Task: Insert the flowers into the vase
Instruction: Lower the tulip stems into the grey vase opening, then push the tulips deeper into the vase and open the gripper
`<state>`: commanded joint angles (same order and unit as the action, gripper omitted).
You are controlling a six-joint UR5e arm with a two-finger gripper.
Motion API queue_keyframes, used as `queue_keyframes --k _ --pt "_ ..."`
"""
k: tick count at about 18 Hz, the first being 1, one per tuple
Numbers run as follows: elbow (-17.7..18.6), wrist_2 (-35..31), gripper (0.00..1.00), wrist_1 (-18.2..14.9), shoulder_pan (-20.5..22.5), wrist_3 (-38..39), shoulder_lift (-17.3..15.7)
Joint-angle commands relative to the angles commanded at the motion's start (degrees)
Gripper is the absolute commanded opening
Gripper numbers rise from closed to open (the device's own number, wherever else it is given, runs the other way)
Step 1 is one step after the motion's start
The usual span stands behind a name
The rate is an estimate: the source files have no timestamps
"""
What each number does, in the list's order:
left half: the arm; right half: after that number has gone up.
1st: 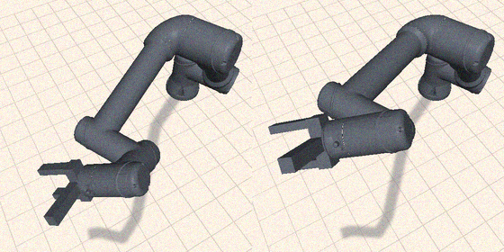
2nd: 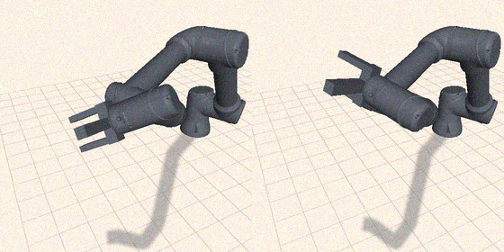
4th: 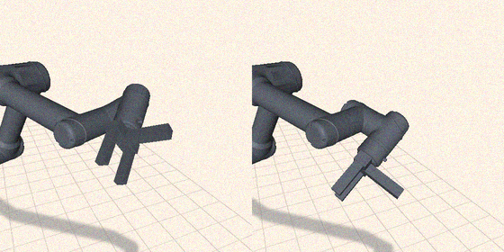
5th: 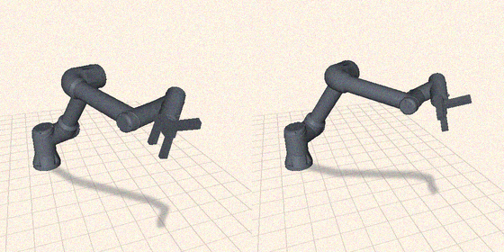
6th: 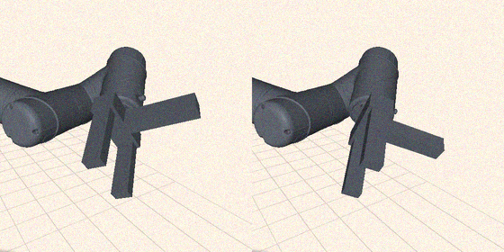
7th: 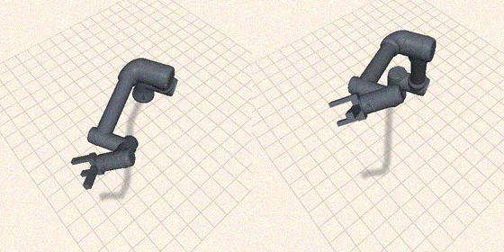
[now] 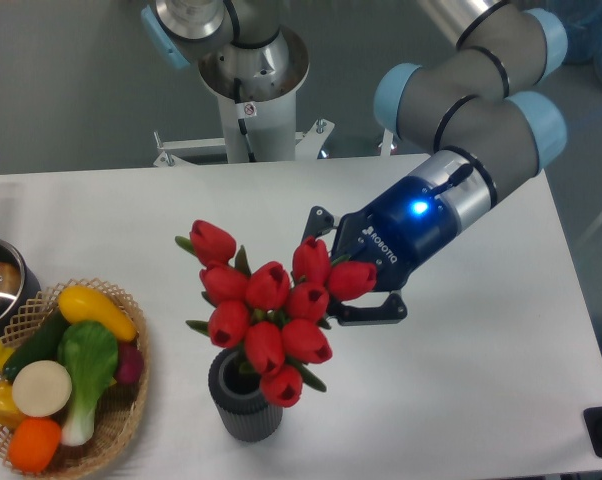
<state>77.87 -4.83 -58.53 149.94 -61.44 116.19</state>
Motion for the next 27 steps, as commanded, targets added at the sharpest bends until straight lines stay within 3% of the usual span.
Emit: queue_keyframes --k 21,27 --pt "3.69 -2.46 0.12 0.7 -1.5 -0.88 2.99" --pt "7.99 -3.69 0.12 6.85 -2.29 -1.58 3.51"
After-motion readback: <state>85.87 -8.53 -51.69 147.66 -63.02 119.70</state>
